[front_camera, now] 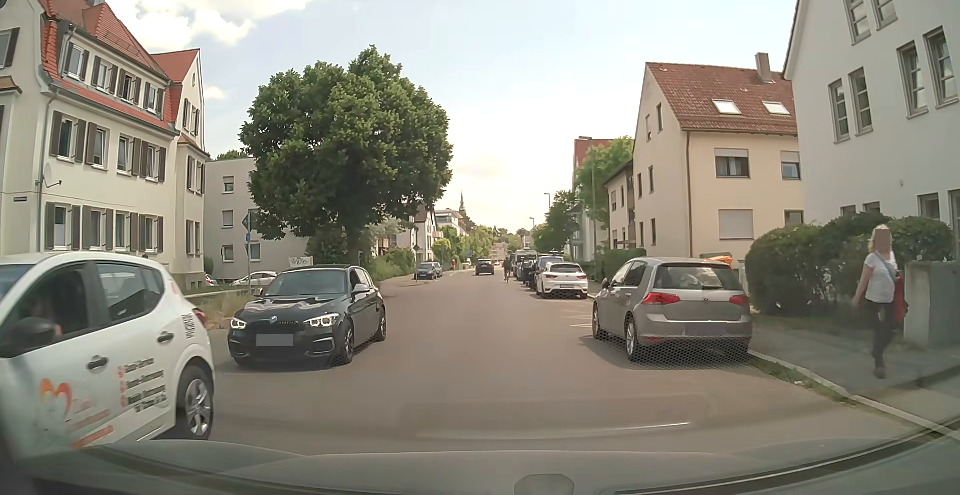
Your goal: Follow the waypoints while adhering to traffic rules and regulations
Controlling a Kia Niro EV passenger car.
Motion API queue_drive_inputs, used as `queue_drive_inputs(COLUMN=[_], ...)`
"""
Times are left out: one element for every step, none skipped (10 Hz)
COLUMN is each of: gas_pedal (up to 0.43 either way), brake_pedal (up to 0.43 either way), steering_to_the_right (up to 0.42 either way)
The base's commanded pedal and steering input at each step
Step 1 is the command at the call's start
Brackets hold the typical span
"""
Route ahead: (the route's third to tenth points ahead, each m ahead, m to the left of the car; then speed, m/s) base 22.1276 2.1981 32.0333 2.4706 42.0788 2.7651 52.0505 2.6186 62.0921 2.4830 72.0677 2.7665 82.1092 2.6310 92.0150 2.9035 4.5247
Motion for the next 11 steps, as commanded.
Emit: queue_drive_inputs(gas_pedal=[0.157,0.157,0.157,0.157,0.157,0.157,0.15,0.079,0.059,0.02,0.008], brake_pedal=[0.0,0.0,0.0,0.0,0.0,0.0,0.0,0.0,0.0,0.0,0.0], steering_to_the_right=[-0.012,-0.012,-0.012,-0.012,-0.013,-0.013,-0.014,-0.016,-0.018,-0.02,-0.021])
